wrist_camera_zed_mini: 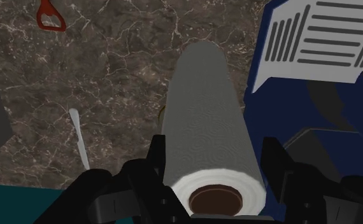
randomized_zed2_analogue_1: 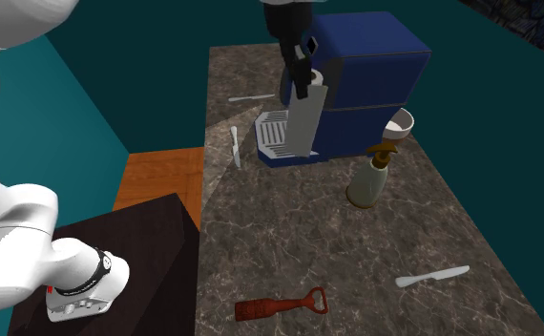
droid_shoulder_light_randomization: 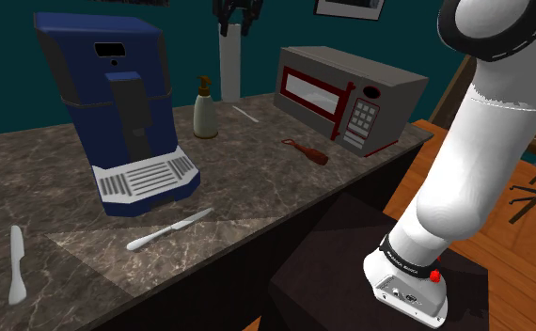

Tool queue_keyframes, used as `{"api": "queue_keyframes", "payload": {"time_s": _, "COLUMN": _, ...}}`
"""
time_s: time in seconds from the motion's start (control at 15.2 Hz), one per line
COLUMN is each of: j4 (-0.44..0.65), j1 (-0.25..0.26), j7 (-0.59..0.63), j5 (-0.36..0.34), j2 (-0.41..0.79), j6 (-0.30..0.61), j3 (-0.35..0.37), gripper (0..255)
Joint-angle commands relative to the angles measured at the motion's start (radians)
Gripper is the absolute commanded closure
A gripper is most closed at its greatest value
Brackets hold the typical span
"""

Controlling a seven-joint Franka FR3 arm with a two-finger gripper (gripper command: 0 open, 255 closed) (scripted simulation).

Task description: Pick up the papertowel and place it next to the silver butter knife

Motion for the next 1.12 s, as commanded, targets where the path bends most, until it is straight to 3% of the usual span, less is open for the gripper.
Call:
{"api": "queue_keyframes", "payload": {"time_s": 0.0, "j4": -0.067, "j1": 0.025, "j7": 0.047, "j5": -0.006, "j2": -0.033, "j6": 0.031, "j3": 0.018, "gripper": 255}}
{"api": "queue_keyframes", "payload": {"time_s": 0.53, "j4": -0.205, "j1": 0.118, "j7": 0.228, "j5": -0.037, "j2": -0.072, "j6": 0.116, "j3": 0.095, "gripper": 255}}
{"api": "queue_keyframes", "payload": {"time_s": 1.06, "j4": -0.248, "j1": 0.217, "j7": 0.418, "j5": -0.086, "j2": -0.037, "j6": 0.171, "j3": 0.175, "gripper": 255}}
